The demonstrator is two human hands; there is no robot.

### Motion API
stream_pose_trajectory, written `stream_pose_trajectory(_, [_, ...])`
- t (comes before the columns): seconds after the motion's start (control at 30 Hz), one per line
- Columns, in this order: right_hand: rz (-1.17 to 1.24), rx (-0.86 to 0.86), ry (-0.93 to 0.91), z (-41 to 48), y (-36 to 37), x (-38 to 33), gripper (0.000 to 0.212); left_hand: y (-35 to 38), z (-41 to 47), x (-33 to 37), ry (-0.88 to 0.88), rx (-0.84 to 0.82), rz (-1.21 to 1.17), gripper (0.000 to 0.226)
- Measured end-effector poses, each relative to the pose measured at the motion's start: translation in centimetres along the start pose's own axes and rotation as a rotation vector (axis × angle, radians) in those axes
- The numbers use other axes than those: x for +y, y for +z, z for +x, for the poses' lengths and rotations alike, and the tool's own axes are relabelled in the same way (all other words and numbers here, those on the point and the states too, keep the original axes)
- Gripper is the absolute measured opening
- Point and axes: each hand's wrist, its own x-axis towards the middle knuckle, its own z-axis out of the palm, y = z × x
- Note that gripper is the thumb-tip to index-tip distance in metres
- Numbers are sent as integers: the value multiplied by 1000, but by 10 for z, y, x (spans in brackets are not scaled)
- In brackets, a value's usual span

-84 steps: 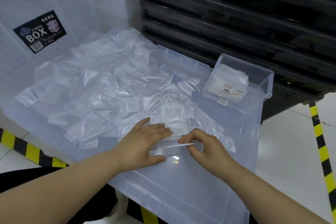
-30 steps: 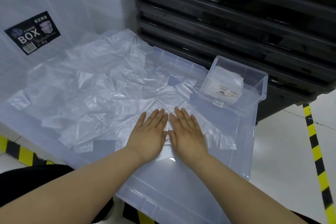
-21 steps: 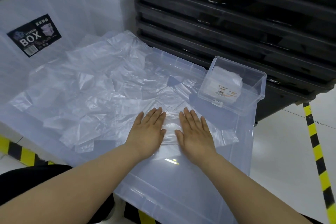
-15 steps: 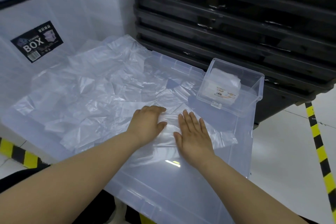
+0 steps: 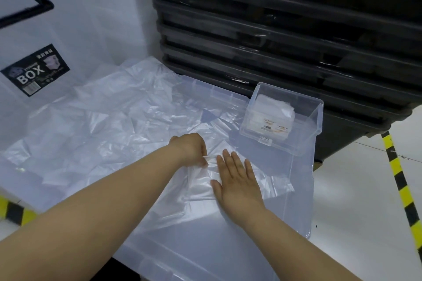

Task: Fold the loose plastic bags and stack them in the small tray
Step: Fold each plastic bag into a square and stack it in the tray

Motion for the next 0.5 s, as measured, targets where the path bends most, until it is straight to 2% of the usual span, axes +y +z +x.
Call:
stream_pose_trajectory(0.1, [24, 1, 23, -2, 0, 0, 100, 3, -3, -2, 10, 45, -56, 19])
stream_pose_trajectory(0.17, [-40, 97, 3, -1, 3, 1, 87, 4, -7, -5, 21, 68, -125, 8])
stream_pose_trajectory(0.23, [-33, 47, 24, -1, -1, -2, 64, 4, -10, -8, 50, 94, -216, 18])
stream_pose_trajectory(0.27, [-26, 25, 15, -1, -3, -1, 65, 4, -12, -10, 63, 101, -247, 25])
stream_pose_trajectory(0.3, [53, 7, -4, -3, -6, -1, 74, 4, -15, -11, 71, 109, -269, 28])
stream_pose_trajectory(0.33, [88, 61, -30, -4, -5, 0, 86, 4, -17, -11, 77, 122, -287, 29])
stream_pose_trajectory(0.37, [106, 74, -25, -5, -4, 3, 89, 4, -19, -11, 77, 136, -315, 29])
stream_pose_trajectory(0.47, [308, 58, 36, -5, -11, 8, 65, 2, -28, -11, 78, 184, -487, 27])
stream_pose_trajectory(0.5, [420, 99, 58, -6, -14, 8, 65, 1, -30, -11, 78, 202, -587, 26])
